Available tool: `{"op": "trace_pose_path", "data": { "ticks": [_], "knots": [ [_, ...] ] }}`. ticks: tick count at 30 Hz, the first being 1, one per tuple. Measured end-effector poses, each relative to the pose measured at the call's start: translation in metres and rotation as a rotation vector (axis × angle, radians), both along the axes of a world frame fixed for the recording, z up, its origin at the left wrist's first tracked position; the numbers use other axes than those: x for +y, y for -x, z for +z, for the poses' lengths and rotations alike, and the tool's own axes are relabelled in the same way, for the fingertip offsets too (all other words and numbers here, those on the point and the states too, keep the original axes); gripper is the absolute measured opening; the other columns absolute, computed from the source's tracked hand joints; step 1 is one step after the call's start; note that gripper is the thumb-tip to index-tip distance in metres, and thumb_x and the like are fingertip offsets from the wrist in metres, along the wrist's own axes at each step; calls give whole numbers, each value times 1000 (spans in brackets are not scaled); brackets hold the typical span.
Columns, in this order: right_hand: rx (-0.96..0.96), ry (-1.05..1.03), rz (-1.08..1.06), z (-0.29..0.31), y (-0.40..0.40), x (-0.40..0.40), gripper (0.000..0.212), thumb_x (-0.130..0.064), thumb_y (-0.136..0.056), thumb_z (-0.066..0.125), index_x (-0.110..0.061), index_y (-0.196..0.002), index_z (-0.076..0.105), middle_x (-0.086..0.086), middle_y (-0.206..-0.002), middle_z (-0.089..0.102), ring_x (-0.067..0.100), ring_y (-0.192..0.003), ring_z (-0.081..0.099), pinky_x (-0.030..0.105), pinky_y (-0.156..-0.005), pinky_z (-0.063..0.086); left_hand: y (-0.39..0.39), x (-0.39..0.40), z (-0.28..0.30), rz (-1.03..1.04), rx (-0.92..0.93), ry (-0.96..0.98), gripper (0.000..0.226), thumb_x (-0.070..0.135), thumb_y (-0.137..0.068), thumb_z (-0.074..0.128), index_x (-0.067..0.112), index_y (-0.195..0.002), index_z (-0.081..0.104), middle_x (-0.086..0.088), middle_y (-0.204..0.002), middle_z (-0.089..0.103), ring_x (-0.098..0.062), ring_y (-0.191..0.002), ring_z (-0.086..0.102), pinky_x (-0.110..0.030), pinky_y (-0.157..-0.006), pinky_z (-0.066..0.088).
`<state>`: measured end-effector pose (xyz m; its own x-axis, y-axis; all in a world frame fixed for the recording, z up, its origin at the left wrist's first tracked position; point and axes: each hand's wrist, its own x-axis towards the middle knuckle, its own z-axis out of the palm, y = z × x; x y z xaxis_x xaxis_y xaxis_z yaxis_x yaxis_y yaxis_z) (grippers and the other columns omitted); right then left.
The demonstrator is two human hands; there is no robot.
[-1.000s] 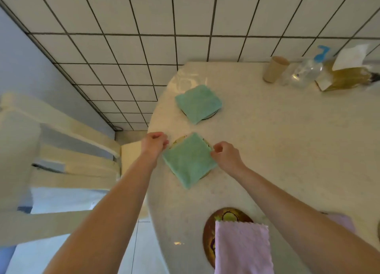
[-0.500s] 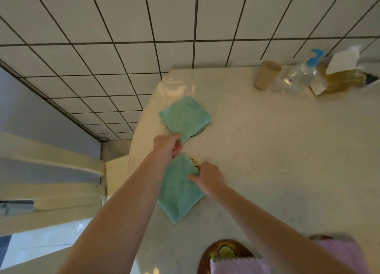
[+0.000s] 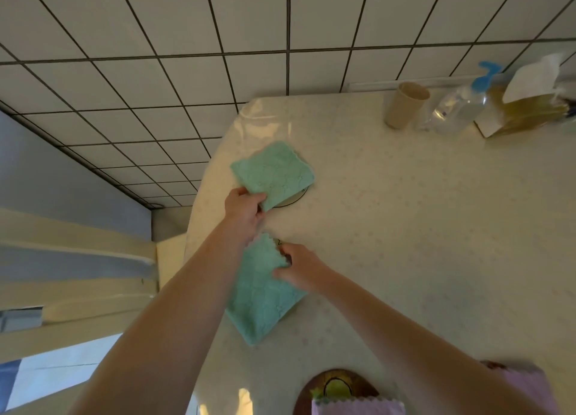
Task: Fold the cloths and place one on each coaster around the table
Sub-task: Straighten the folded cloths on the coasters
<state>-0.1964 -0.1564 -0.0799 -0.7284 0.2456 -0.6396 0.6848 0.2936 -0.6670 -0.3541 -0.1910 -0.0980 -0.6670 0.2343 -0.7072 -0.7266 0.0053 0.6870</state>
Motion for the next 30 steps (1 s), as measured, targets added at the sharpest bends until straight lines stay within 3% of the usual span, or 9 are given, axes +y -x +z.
{"op": "trace_pose_path", "data": {
  "ticks": [2,7,11,14,18,20,24,30],
  "knots": [
    [67,106,-86,0,-6,1,28,-15,-83,64,-11,-110,57,0,-97,62,12,-85,60,26,-74,53,4,-4,1,-62,57,-4,45,-13,-86,57,3,-126,45,-10,-115,54,-29,-106,57,-46,-91,53],
    [106,293,-423,-9,-44,3,30,-10,-85,64,-18,-113,57,0,-107,67,12,-90,66,29,-80,55,35,-28,-3,-330,137,61,54,-11,-85,59,6,-134,45,-13,-125,58,-29,-109,60,-37,-80,55],
    [63,341,-569,-15,-54,-4,25,-10,-86,64,-13,-110,59,4,-102,67,14,-83,67,28,-73,57,51,-36,-4,-359,143,79,46,-9,-85,60,1,-128,48,-15,-123,59,-26,-102,62,-34,-77,55],
    [85,463,-666,-12,-54,-10,24,-4,-86,62,-20,-103,61,6,-106,69,21,-90,69,39,-80,57,51,-35,-2,-395,168,71,45,-9,-86,59,4,-128,48,-11,-113,62,-27,-102,62,-31,-68,56],
    [121,634,-781,-11,-47,-15,34,-3,-85,63,-22,-112,62,1,-107,71,22,-97,68,48,-89,53,55,-32,1,-419,177,-14,44,-10,-88,56,12,-125,48,-5,-106,65,-21,-96,64,-31,-68,56],
    [97,588,-775,-13,-42,-17,33,-5,-85,64,-22,-114,61,0,-107,71,22,-95,68,48,-87,54,59,-33,-1,-432,187,-5,42,-8,-88,57,12,-123,49,-5,-106,65,-20,-94,65,-32,-69,56],
    [53,515,-797,-21,-42,-19,28,-6,-85,64,-14,-111,61,4,-104,70,24,-92,69,49,-83,56,62,-31,-9,-435,273,134,37,-1,-83,67,7,-116,53,-6,-100,64,-18,-82,64,-28,-56,55],
    [27,478,-803,-20,-49,-23,20,-7,-85,64,-11,-105,62,9,-103,70,24,-87,70,43,-76,59,68,-32,-19,-461,447,293,43,10,-76,77,11,-115,61,-10,-106,68,-25,-91,67,-40,-77,58]
  ]
}}
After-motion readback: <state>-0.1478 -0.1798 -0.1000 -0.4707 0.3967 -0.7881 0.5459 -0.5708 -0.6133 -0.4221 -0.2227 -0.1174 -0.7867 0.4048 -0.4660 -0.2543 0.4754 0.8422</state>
